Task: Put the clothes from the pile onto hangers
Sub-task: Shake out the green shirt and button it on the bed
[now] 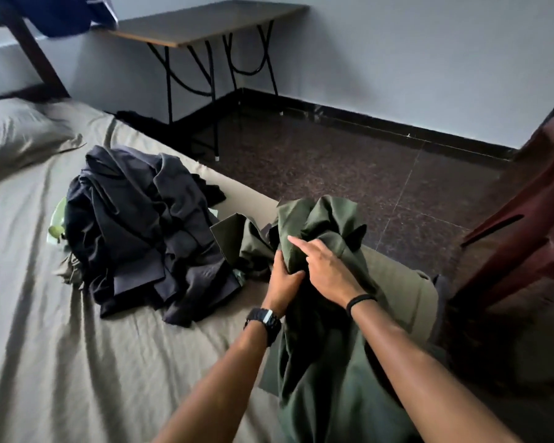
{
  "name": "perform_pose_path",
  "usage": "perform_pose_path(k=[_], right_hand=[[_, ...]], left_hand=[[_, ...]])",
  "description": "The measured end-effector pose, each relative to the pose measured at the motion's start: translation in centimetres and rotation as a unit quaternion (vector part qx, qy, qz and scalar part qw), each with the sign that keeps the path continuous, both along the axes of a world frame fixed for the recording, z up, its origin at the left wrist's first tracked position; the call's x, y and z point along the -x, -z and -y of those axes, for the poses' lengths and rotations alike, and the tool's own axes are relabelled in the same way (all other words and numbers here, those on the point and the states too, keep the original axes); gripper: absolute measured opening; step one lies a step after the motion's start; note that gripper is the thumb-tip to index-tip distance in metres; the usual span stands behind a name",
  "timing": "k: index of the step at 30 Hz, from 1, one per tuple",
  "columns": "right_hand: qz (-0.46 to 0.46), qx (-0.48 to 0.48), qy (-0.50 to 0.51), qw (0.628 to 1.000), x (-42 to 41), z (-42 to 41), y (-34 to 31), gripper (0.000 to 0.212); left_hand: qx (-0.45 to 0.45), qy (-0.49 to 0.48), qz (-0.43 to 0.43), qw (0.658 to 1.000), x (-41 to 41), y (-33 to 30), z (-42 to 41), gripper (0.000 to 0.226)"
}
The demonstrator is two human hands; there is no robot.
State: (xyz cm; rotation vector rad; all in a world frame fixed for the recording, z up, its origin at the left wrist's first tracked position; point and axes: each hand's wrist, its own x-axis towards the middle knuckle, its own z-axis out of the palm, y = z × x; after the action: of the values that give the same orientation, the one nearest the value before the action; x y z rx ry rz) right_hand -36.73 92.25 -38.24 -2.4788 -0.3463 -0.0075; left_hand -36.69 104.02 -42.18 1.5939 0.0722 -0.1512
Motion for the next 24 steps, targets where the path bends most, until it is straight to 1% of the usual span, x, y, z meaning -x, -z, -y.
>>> perform_pose_path(k=[1, 3, 4, 6, 7, 8, 9, 10, 13, 15, 18, 20, 22, 24], right_hand=[[-0.003, 0.006, 0.010, 1.000, 0.1, -0.1, -0.2, 0.065], [-0.011, 0.019, 0.016, 1.000, 0.7, 0.1, -1.2, 0.063], [-0.002, 0.037, 0.018, 0.999, 1.1, 0.2, -2.0, 0.065], [0.029, 0.066, 0.031, 0.997, 1.8, 0.4, -4.0, 0.069], [0.034, 0.076, 0.032, 0.996, 2.0, 0.5, -5.2, 0.071], [0.035, 0.090, 0.032, 0.995, 2.4, 0.5, -6.5, 0.071], [0.037, 0.105, 0.029, 0.993, 2.7, 0.5, -7.8, 0.068], [0.048, 0.121, 0.027, 0.991, 3.1, 0.5, -9.2, 0.063], [0.112, 0.182, 0.021, 0.977, 4.2, 1.1, -12.9, 0.046], [0.141, 0.193, 0.017, 0.971, 5.0, 1.3, -15.3, 0.042], [0.173, 0.225, 0.015, 0.959, 5.9, 1.8, -19.7, 0.042], [0.189, 0.243, 0.018, 0.951, 6.6, 2.3, -22.6, 0.035], [0.194, 0.238, 0.038, 0.951, 7.2, 2.8, -25.2, 0.032], [0.209, 0.214, 0.063, 0.952, 8.0, 3.5, -27.5, 0.030]], left_hand=[[0.005, 0.019, 0.000, 1.000, 0.5, -0.7, -0.4, 0.051], [0.025, 0.062, -0.003, 0.998, 1.4, -2.2, -1.0, 0.023], [0.020, 0.091, 0.003, 0.996, 1.6, -2.9, -1.3, 0.010], [-0.027, 0.142, 0.040, 0.989, 1.4, -4.7, -2.1, 0.008], [-0.056, 0.160, 0.072, 0.983, 1.1, -5.3, -2.3, 0.012], [-0.094, 0.172, 0.111, 0.974, 1.0, -6.3, -2.5, 0.030], [-0.119, 0.179, 0.149, 0.965, 1.0, -7.5, -2.7, 0.041], [-0.133, 0.180, 0.184, 0.957, 0.9, -8.6, -2.8, 0.042], [-0.182, 0.195, 0.272, 0.924, 1.1, -12.1, -3.1, 0.037], [-0.199, 0.200, 0.329, 0.901, 1.3, -15.1, -3.6, 0.037], [-0.233, 0.229, 0.415, 0.849, 1.0, -20.3, -3.9, 0.035], [-0.249, 0.258, 0.457, 0.814, 0.9, -23.7, -3.9, 0.033], [-0.264, 0.263, 0.486, 0.790, 0.6, -26.7, -3.5, 0.025], [-0.271, 0.255, 0.502, 0.781, 0.3, -29.8, -3.0, 0.017]])
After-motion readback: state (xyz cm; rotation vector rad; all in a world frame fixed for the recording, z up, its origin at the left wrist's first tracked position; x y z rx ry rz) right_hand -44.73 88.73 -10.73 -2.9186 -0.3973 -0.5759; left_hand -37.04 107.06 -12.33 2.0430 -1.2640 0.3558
